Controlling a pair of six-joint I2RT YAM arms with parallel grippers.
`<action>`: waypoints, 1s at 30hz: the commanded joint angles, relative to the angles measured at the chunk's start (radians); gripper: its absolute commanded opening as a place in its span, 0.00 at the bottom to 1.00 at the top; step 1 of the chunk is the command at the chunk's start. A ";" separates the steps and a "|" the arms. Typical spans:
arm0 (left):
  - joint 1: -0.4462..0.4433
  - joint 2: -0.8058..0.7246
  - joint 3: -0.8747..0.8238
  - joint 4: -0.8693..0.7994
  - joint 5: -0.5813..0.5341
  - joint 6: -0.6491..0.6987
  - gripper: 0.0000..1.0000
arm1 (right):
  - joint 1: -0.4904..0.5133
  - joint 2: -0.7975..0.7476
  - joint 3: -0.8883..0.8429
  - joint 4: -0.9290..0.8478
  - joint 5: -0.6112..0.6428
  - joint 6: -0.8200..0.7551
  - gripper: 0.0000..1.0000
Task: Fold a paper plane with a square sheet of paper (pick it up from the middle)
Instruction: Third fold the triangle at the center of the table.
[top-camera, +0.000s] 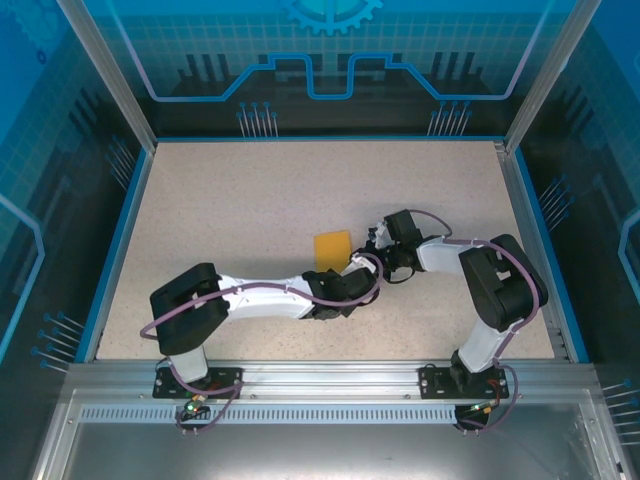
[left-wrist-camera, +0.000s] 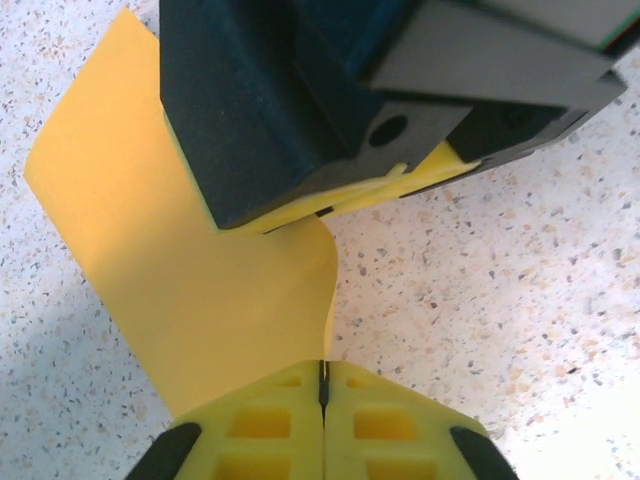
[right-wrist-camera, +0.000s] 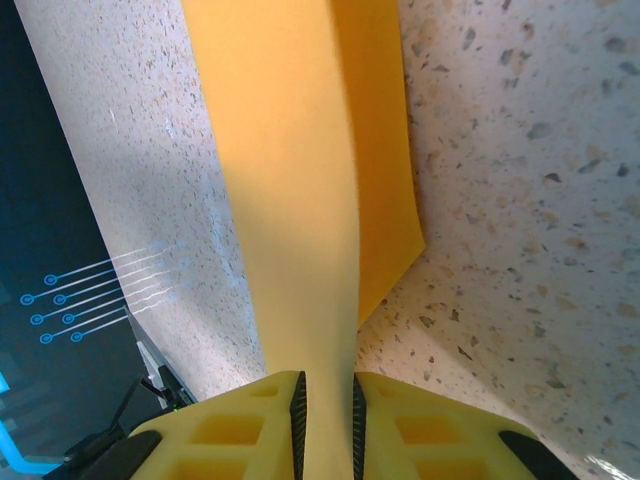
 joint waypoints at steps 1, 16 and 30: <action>0.027 -0.054 -0.033 0.014 0.072 -0.009 0.01 | -0.018 -0.009 -0.011 -0.020 -0.009 -0.012 0.22; 0.208 -0.140 -0.114 0.091 0.432 -0.019 0.00 | -0.020 -0.077 0.004 -0.129 0.057 -0.059 0.26; 0.307 -0.150 -0.145 0.100 0.543 -0.025 0.00 | 0.016 -0.021 0.214 -0.321 0.182 -0.189 0.09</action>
